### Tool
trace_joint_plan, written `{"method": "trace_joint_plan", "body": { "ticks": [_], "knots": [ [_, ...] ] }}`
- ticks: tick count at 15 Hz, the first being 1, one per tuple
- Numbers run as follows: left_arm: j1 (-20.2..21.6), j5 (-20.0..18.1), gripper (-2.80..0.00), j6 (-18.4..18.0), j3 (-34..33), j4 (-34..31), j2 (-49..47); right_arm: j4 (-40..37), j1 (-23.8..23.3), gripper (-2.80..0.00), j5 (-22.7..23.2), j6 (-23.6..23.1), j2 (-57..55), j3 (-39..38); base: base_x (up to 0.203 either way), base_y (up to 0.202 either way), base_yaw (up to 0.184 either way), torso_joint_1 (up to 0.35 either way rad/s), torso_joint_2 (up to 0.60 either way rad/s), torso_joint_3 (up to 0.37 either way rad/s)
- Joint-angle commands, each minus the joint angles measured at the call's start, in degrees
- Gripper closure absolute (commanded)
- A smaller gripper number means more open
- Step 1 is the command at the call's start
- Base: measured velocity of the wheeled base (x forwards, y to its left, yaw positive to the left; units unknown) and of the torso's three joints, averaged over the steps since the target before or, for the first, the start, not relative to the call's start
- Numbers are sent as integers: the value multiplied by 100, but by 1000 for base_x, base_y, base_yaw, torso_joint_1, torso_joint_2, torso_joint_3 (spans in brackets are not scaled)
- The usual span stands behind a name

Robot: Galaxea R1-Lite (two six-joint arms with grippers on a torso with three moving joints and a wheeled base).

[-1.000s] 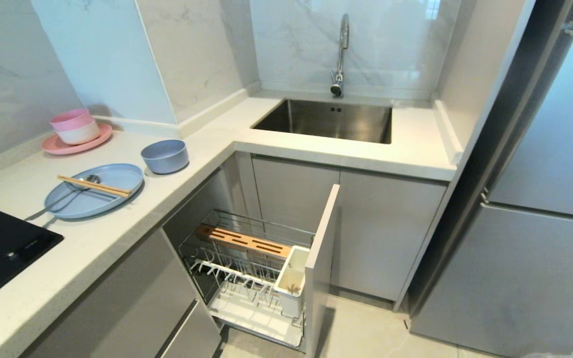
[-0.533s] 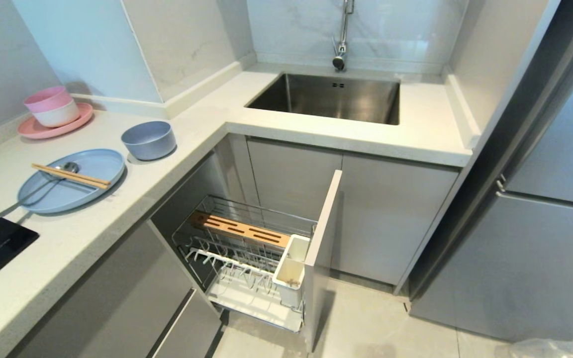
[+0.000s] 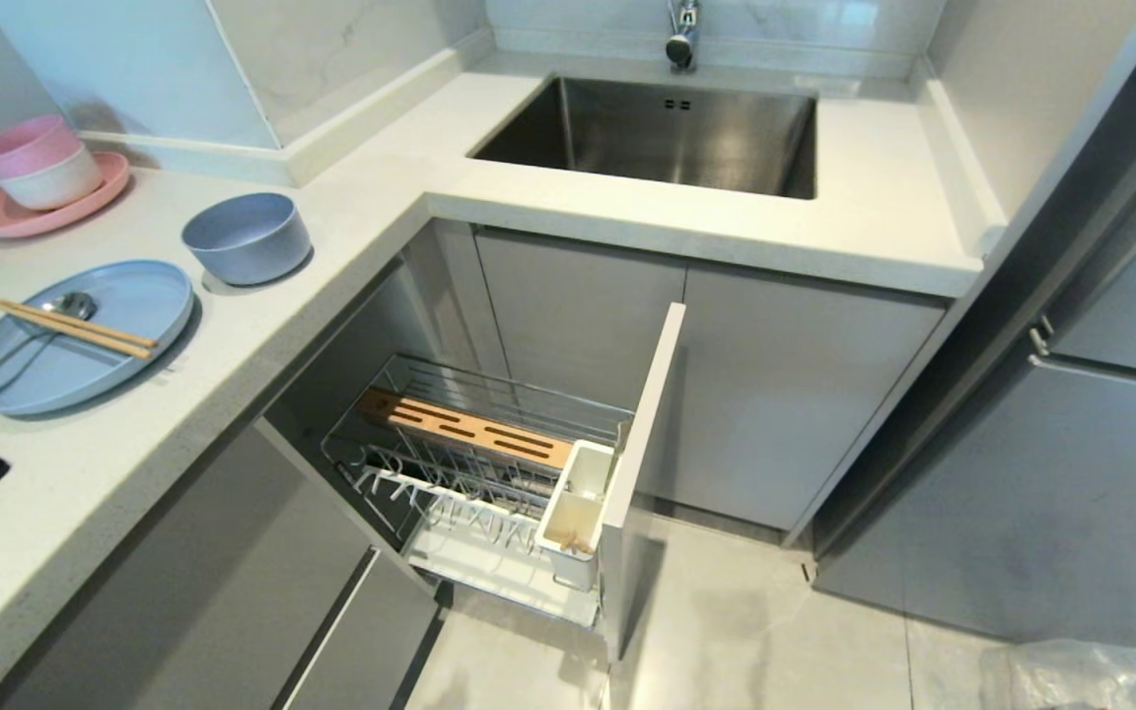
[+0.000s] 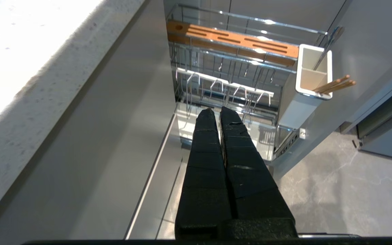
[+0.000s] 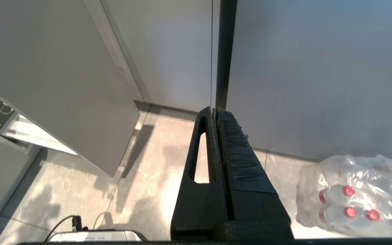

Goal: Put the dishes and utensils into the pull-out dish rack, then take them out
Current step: Pick up the bowl and place it in the cupboard

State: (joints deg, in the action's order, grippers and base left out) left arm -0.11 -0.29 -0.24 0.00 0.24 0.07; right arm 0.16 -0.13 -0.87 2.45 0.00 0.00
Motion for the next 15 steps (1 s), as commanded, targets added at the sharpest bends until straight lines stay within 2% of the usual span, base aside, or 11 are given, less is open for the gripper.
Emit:
{"method": "trace_joint_plan", "body": {
  "ticks": [1, 15],
  "knots": [
    [2, 3, 0, -2, 0, 2, 1, 2, -2, 0, -1, 1, -9, 0, 0, 0, 0, 8, -1, -205],
    [2, 3, 0, -2, 0, 2, 1, 2, -3, 0, -1, 1, -5, 0, 0, 0, 0, 3, 3, -197]
  ]
}}
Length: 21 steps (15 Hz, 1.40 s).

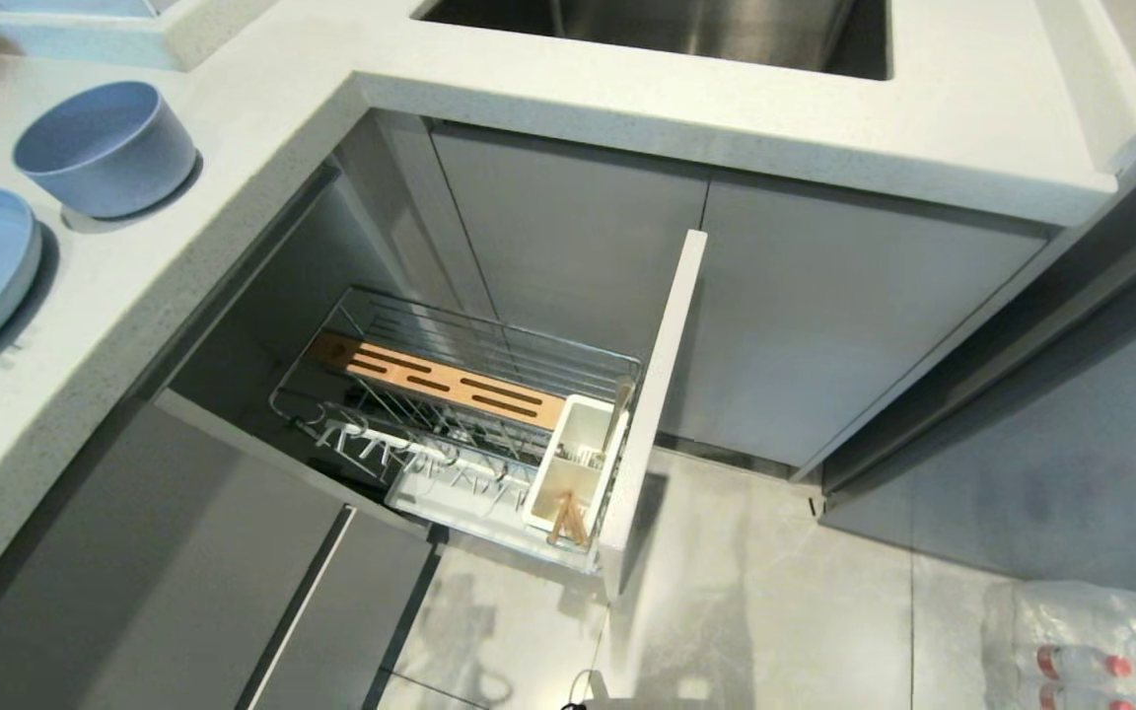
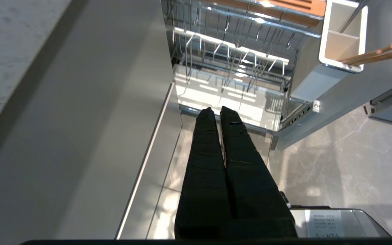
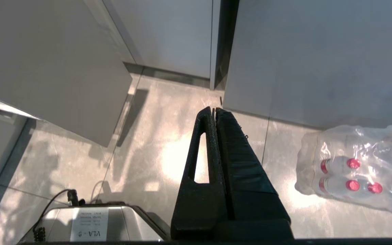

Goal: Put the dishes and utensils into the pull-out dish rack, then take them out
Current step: Pick up the bowl and place it in the cupboard

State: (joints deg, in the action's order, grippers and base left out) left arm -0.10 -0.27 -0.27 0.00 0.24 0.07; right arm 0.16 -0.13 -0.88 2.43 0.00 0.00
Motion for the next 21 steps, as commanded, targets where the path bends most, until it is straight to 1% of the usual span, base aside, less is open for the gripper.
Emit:
{"method": "trace_joint_plan", "body": {
  "ticks": [1, 16, 21],
  "knots": [
    [1, 0, 0, -3, 0, 2, 1, 2, -3, 0, 0, 4, -7, 0, 0, 0, 0, 2, -2, -193],
    [1, -8, 0, 9, 0, 2, 1, 2, -4, 0, 0, 4, -9, 0, 0, 0, 0, 2, 3, -195],
    [1, -8, 0, -14, 0, 8, 1, 2, 1, 0, 0, 4, -7, 0, 0, 0, 0, 2, 0, -27]
  ]
}}
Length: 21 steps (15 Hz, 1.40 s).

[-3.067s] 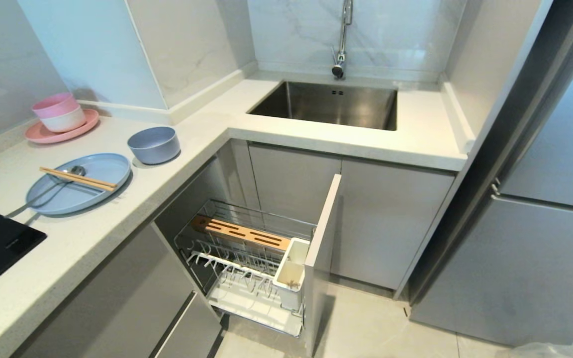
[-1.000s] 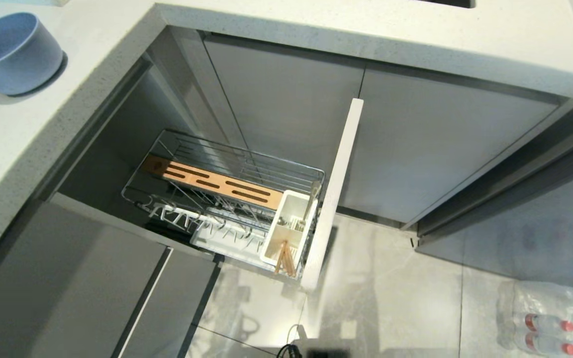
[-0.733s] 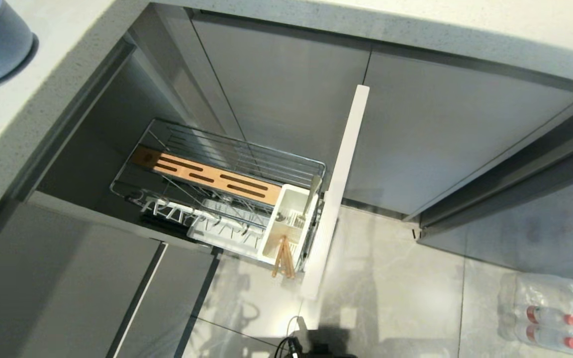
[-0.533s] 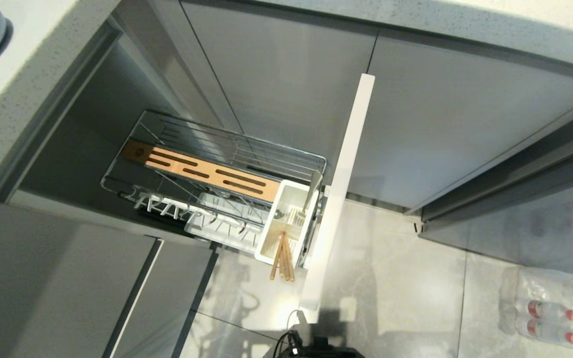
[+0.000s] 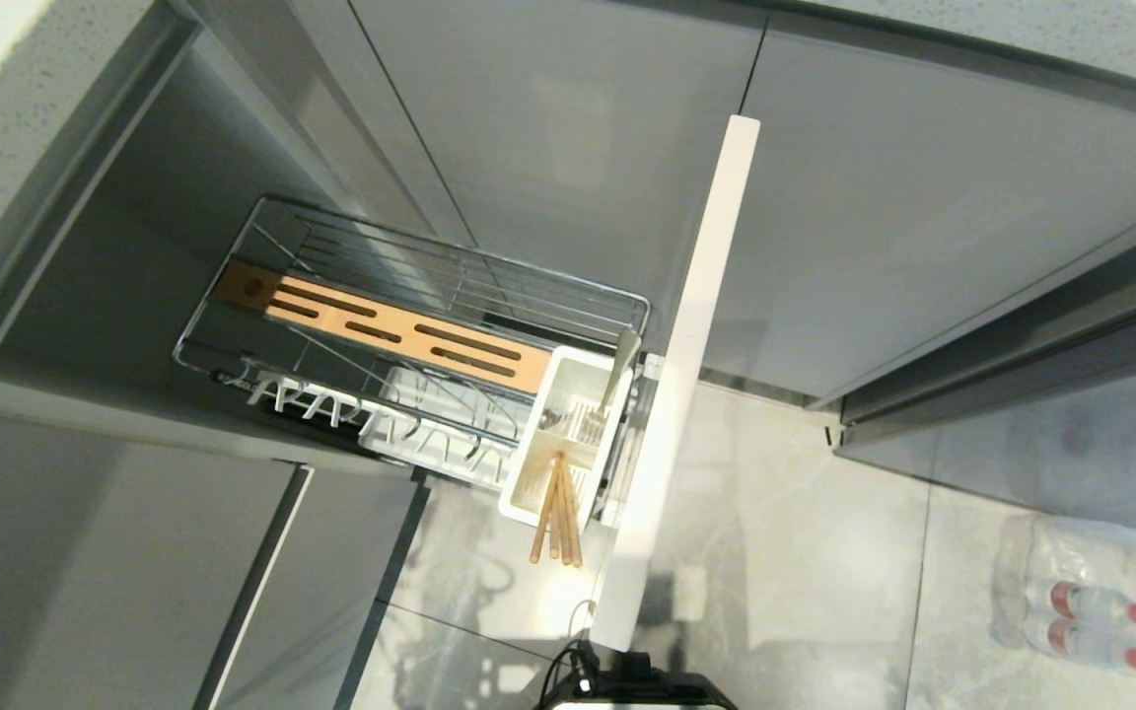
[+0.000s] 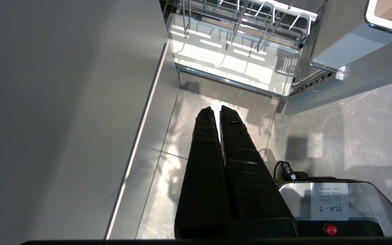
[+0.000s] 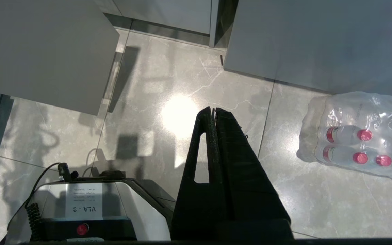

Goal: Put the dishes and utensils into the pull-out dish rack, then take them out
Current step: Pick up the bowl and place it in the cupboard

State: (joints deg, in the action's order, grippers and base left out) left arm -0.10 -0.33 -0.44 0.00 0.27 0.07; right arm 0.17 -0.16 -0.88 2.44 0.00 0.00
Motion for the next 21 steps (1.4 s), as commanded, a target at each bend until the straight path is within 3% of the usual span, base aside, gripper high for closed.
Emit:
{"method": "trace_joint_plan", "body": {
  "ticks": [1, 4, 7, 10, 13, 17, 21],
  "knots": [
    [-7, -2, 0, -30, 0, 15, 1, 0, -1, 0, 0, 2, -8, 0, 0, 0, 0, 0, 0, 0],
    [1, 26, 0, 31, 607, -18, 1, 0, 4, 0, 0, 2, -9, 0, 0, 0, 0, 0, 0, 0],
    [1, 24, 0, 70, 2635, -619, -119, 0, -2, 0, 0, 2, 0, 0, 0, 0, 0, 0, 0, 0],
    [3, 28, 0, 46, 4929, -1368, -826, 0, -2, 0, 0, 2, -9, 0, 0, 0, 0, 0, 0, 0],
    [39, 245, 0, 52, 6839, -1545, -2495, 0, 4, 0, 0, 2, -5, 0, 0, 0, 0, 0, 0, 0],
    [-61, 903, 0, 206, 8449, -1166, -4772, 0, -2, 0, 0, 2, -8, 0, 0, 0, 0, 0, 0, 0],
    [-108, 1737, 0, 796, 10188, -958, -6996, 0, -2, 0, 0, 2, -9, 0, 0, 0, 0, 0, 0, 0]
  ]
}}
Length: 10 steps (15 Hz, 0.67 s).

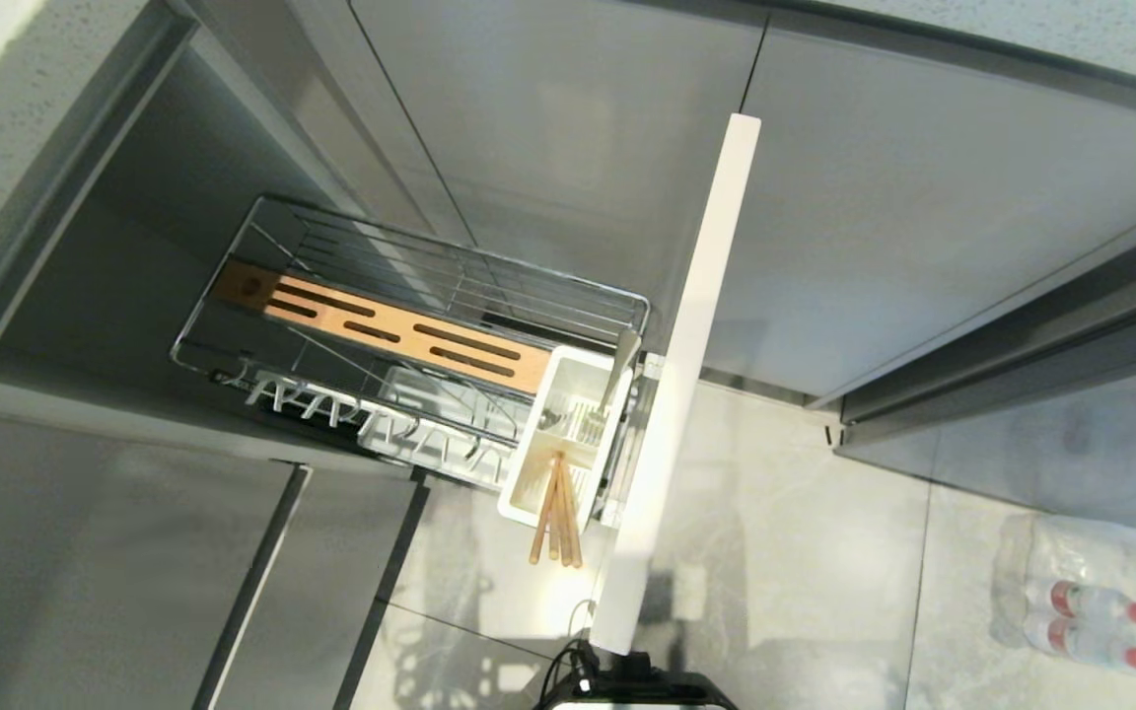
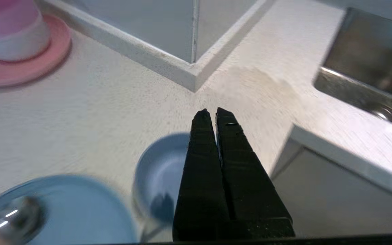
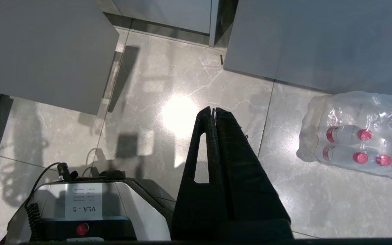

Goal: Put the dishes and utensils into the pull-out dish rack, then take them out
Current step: Pick up the bowl and place it in the cupboard

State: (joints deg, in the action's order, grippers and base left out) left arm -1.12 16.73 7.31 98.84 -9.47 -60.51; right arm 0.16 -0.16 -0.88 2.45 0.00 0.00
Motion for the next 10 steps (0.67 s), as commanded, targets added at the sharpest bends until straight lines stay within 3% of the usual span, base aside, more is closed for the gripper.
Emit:
{"method": "trace_joint_plan", "body": {
  "ticks": [1, 4, 6, 10],
  "knots": [
    [-13, 158, 0, 290, 826, -104, -1360, 2, -2, 0, 0, 1, -9, 0, 0, 0, 0, 0, 0, 0],
    [-55, 390, 0, 1596, 1362, -808, -1934, 2, -1, 0, 0, 1, -8, 0, 0, 0, 0, 0, 0, 0],
    [-114, 413, 0, 2142, 1375, -1276, -1799, 2, 1, 0, 0, 1, -1, 0, 0, 0, 0, 0, 0, 0],
    [-211, 409, 0, 2342, 1376, -1389, -1494, 2, -2, 0, 0, 1, -9, 0, 0, 0, 0, 0, 0, 0]
  ]
}}
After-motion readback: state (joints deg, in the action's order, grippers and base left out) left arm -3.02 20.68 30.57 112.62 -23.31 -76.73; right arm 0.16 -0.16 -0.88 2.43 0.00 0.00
